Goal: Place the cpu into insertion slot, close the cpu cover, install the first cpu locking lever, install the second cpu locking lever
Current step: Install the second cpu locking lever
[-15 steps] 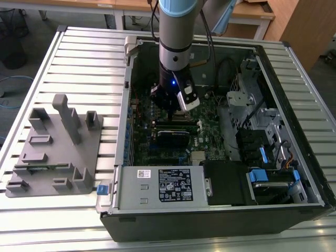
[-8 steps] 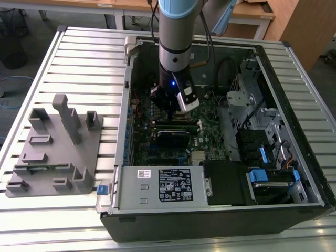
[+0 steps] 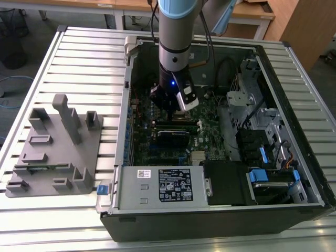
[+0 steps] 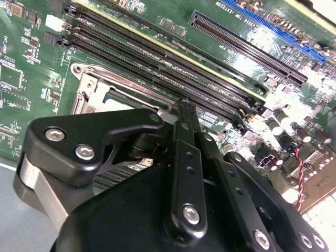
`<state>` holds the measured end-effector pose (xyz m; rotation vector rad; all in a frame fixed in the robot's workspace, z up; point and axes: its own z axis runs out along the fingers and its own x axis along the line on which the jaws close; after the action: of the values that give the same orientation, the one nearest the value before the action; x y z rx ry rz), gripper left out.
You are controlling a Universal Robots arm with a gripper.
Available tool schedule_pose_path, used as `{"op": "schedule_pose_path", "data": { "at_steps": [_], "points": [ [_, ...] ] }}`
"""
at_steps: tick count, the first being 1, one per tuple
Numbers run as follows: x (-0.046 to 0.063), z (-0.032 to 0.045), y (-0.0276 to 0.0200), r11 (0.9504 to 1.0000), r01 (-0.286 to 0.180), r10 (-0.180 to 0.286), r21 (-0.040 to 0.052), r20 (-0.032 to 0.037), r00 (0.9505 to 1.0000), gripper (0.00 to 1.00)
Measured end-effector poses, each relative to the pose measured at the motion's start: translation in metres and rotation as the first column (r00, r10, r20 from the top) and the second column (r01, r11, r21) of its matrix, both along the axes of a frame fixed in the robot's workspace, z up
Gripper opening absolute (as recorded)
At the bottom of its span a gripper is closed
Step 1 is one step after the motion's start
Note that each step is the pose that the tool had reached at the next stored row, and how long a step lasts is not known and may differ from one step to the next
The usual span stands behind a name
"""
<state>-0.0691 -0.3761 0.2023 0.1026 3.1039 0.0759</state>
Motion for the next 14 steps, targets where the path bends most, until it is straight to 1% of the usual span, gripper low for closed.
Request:
{"op": "schedule_pose_path", "data": {
  "at_steps": [6, 10, 14],
  "points": [
    [-0.0018, -0.0002, 0.0006, 1.0000, 0.000, 0.000, -0.0001, -0.0001, 1.0000, 0.10],
    [-0.0067, -0.0007, 0.0009, 1.0000, 0.000, 0.000, 0.0001, 0.0005, 1.0000, 0.10],
    [-0.0073, -0.0009, 0.0009, 1.0000, 0.000, 0.000, 0.0001, 0.0005, 1.0000, 0.10]
  ]
}}
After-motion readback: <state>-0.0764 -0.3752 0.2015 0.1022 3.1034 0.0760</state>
